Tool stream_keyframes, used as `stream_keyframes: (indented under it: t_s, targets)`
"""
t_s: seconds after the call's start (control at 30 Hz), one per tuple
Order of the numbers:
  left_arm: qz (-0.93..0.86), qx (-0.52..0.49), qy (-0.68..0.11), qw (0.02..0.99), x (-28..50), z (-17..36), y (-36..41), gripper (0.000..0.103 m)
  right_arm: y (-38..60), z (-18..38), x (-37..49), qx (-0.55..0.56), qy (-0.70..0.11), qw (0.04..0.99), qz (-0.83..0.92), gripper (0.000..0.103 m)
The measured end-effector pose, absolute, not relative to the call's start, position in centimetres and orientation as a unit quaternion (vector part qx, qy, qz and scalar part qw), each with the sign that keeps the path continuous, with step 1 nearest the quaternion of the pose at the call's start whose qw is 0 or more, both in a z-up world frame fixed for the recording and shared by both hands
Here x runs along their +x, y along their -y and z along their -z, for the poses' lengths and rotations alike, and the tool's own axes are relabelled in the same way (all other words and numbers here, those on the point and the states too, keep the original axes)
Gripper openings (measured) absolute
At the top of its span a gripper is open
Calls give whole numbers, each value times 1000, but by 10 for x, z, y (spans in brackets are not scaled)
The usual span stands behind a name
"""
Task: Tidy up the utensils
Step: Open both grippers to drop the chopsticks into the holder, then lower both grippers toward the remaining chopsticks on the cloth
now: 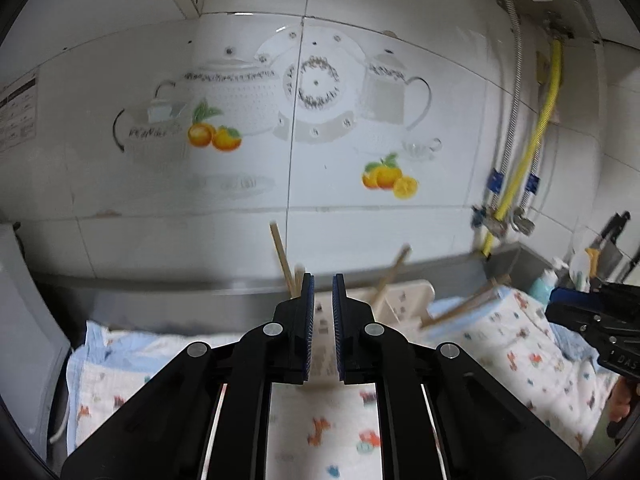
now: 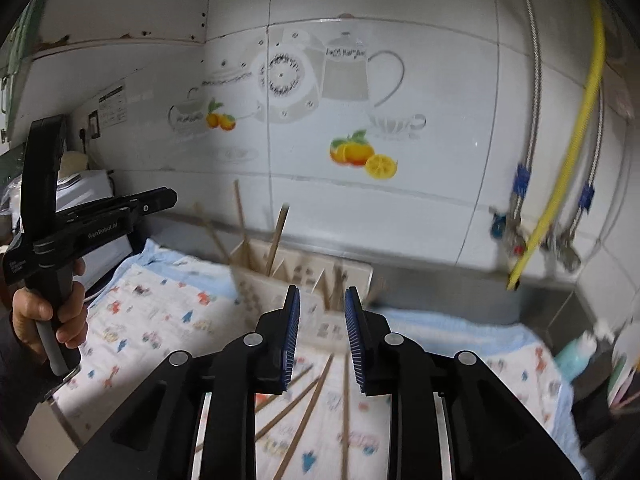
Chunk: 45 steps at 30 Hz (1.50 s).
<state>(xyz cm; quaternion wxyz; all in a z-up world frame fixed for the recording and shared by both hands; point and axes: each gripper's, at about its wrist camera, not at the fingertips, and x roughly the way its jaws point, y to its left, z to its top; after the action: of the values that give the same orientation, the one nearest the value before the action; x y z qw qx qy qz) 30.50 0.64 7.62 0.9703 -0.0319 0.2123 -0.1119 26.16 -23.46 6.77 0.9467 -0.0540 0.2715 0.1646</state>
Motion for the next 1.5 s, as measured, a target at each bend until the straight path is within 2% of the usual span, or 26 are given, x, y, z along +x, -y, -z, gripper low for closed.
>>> stream_keyframes:
  t_s: [0.07,0.13,0.3,0.43,0.7,0.9,1.07,1.47,1.5]
  targets:
    - [123,-40,-222,967,291,-67,-8,11,235,-54,249,-57,-277,945,-162,23]
    - [123,-41,-230,965,278,-57,-9,25,237,-40,237,-56,-283,944,-162,23]
    - [132,-35,-251,958,247,-28,-5,28,245,3,218,-43,-308,938,-156,27]
    - [141,-38,-268,952,229,-6,-2,35,253,40,212,-33,-337,929,-146,27]
    - [150,-31,-326,933,206,53,13,36,272,103,220,-21,-397,909,-124,27]
    - [163,-37,-365,916,205,88,22,36,278,125,229,-7,-419,900,-121,22]
    - [176,-36,-382,907,203,103,32,36,281,135,237,0,-429,895,-120,22]
    - [189,-18,-405,894,213,122,51,34,281,145,245,-8,-436,893,-111,10]
    - [189,-17,-406,894,214,122,52,32,282,145,245,-8,-436,893,-110,8]
